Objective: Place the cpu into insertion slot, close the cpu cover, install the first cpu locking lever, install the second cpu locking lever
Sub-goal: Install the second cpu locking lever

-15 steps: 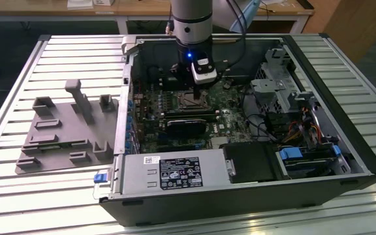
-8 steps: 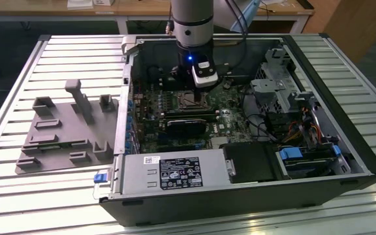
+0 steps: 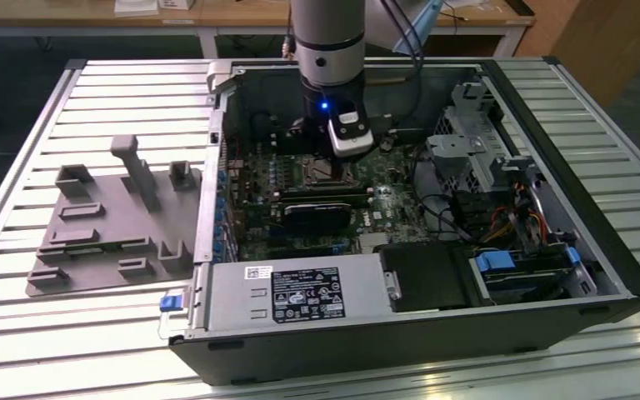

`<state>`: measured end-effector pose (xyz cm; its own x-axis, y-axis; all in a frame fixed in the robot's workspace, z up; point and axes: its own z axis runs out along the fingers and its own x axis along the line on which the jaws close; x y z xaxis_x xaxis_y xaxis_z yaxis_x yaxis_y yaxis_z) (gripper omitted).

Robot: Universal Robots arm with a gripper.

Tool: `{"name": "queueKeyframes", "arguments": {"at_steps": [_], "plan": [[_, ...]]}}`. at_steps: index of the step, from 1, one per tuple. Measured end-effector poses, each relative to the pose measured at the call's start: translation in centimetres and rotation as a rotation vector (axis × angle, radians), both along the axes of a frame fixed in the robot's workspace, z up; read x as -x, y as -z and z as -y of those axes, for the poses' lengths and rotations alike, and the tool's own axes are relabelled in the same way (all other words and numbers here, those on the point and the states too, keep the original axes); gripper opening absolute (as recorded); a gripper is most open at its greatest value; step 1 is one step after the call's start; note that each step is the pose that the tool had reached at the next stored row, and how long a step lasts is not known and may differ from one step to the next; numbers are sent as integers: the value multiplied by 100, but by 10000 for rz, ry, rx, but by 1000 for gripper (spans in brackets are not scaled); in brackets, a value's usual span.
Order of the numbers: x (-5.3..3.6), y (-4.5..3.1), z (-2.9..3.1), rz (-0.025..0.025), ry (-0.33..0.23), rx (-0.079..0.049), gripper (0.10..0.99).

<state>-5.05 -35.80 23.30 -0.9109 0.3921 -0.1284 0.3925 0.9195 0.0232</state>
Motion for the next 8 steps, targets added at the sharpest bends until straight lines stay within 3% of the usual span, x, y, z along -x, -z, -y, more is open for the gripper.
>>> {"name": "queueKeyframes", "arguments": {"at_steps": [8], "plan": [[17,21,19,0,-812,-1,102]]}}
